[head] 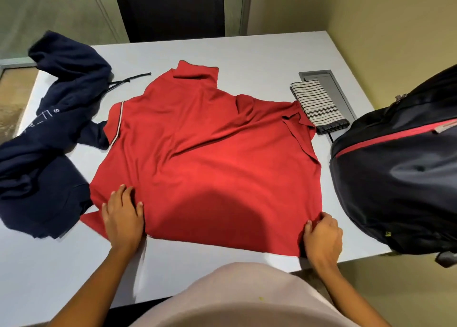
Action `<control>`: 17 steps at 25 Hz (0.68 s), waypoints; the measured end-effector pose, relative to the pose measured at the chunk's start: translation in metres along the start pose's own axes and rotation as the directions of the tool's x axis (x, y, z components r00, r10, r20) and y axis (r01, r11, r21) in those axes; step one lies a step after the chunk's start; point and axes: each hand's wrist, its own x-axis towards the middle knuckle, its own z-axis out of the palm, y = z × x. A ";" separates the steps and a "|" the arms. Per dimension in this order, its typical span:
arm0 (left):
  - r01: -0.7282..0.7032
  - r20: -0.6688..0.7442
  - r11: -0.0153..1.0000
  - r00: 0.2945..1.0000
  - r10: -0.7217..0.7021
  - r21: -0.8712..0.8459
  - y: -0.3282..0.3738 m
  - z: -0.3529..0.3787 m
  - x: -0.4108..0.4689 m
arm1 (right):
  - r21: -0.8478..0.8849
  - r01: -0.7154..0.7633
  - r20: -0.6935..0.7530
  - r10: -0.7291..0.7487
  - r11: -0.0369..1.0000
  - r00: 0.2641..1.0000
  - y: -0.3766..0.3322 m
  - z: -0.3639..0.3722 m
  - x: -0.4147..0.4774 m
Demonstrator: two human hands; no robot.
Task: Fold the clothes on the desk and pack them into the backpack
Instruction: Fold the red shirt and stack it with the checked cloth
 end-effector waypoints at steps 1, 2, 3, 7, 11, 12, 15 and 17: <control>0.045 -0.001 0.999 0.999 -0.045 0.009 -0.008 -0.005 0.000 | -0.010 -0.015 -0.011 0.015 1.000 1.000 -0.001 -0.001 0.000; 0.097 0.000 0.995 0.995 -0.097 0.005 -0.016 -0.008 0.000 | -0.033 -0.028 -0.027 0.027 0.999 0.999 -0.001 -0.001 0.001; 0.152 -0.002 0.988 0.988 -0.152 -0.008 -0.022 -0.013 -0.001 | -0.053 -0.052 -0.044 0.050 0.997 0.998 -0.001 -0.002 0.000; 0.234 0.064 0.972 0.970 -0.234 0.013 -0.038 -0.023 -0.007 | -0.007 -0.117 -0.020 0.117 0.993 0.993 0.008 -0.005 -0.005; 0.146 0.273 0.980 0.945 -0.178 0.134 -0.045 -0.028 -0.011 | -0.002 -0.014 -0.092 0.014 1.000 0.996 0.018 -0.003 -0.012; 0.136 0.298 0.978 0.938 -0.179 0.158 -0.048 -0.029 -0.013 | -0.025 0.011 -0.120 -0.014 1.000 0.993 0.022 -0.001 -0.014; 0.120 0.337 0.974 0.924 -0.180 0.192 -0.062 -0.033 -0.024 | -0.054 0.015 -0.189 -0.025 0.998 0.982 0.035 0.000 -0.015; 0.113 0.352 0.970 0.918 -0.185 0.214 -0.069 -0.033 -0.034 | -0.066 0.007 -0.238 -0.023 0.998 0.971 0.043 -0.001 -0.016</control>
